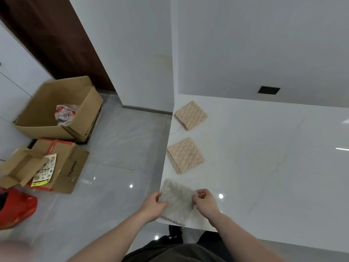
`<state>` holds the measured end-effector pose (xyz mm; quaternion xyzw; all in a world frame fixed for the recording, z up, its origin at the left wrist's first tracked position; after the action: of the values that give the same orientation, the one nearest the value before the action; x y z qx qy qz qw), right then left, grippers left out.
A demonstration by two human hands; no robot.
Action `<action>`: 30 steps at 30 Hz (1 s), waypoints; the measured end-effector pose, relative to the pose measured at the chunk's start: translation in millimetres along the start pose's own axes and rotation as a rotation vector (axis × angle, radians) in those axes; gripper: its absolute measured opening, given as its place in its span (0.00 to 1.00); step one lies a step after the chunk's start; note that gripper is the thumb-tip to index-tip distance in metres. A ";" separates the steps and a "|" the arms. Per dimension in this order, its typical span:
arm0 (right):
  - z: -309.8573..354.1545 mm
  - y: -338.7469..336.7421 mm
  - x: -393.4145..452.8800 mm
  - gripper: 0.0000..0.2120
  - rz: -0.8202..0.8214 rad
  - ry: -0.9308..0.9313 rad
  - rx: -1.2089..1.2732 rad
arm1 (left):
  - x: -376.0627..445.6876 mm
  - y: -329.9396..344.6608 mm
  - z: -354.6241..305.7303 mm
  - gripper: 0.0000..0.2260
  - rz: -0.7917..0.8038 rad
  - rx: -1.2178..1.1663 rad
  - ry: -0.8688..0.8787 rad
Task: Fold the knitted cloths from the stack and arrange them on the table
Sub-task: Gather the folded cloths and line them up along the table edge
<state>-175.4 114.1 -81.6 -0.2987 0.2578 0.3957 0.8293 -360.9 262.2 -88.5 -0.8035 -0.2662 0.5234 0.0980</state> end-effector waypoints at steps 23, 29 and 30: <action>-23.6 19.0 -23.7 0.27 0.097 -0.028 -0.236 | -27.9 12.8 4.6 0.23 -0.030 0.304 0.281; -7.9 14.9 -44.1 0.29 -0.012 -0.467 -0.575 | -42.5 8.7 -0.8 0.30 -0.158 0.554 0.549; -8.2 17.4 -45.9 0.28 0.023 -0.511 -0.658 | -43.2 10.8 -0.1 0.30 -0.136 0.605 0.561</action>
<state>-216.5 94.2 -61.8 -0.4371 -0.0932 0.5277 0.7224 -370.7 230.3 -59.1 -0.8304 -0.1158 0.3314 0.4327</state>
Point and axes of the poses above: each hand's wrist, its own x-axis towards the middle knuckle, its own y-axis out of the palm, z = x × y, the point moved 4 cm from there along x, towards the middle knuckle, and after that the axes turned 7 degrees about -y, right-handed, at the moved point
